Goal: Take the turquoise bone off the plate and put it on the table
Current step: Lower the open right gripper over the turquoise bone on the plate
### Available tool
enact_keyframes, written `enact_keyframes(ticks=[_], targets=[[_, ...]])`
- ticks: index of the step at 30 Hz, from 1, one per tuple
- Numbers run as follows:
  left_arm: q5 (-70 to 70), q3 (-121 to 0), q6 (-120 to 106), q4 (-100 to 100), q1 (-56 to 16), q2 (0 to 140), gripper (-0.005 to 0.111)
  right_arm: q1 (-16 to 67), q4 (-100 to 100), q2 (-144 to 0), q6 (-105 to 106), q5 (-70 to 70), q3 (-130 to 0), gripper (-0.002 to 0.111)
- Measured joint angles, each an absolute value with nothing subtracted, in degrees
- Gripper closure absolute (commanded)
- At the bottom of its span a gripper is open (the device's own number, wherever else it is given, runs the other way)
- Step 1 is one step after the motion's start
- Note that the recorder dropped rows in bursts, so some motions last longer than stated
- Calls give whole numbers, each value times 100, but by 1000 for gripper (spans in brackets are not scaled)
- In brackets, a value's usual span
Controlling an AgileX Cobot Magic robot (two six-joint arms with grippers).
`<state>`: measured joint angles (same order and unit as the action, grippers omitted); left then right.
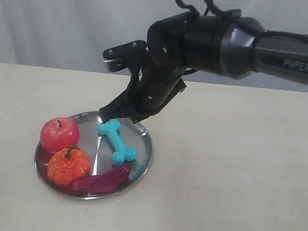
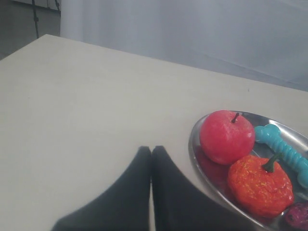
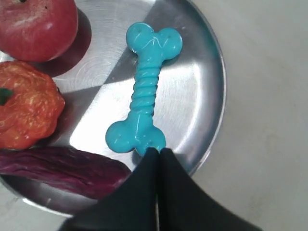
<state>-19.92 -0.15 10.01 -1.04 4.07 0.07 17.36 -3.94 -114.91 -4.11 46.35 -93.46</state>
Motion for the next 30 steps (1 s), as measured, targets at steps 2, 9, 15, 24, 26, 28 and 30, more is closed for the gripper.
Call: enact_keyframes(ticks=[2,9,15,24,26,28,30], targets=[[-1992,-15,1001,-104,407,7,107,1745,-394,-11662,-425,4514,-9346,109],[-1992,-15,1001,-104,407,7,107,1745,-394,-11913,-450,4377,-9346,109],[-1992,-15,1001,-104,407,7,107,1745,-394,-11913,-475,4364,-9358,108],[-1992,-15,1001,-104,407,7,107,1747,-314,-11913,-592,4386,-9370,52],[-1992,-15,1001,-104,407,7,107,1757,-145,-11913,-592,4349,-9370,52],[-1992,-15,1001,-104,407,7,107,1757,-46,-11913,-592,4241,-9370,52],[-1992,-15,1001,-104,407,7,107,1767,0,-11926,-592,4129,-9370,52]])
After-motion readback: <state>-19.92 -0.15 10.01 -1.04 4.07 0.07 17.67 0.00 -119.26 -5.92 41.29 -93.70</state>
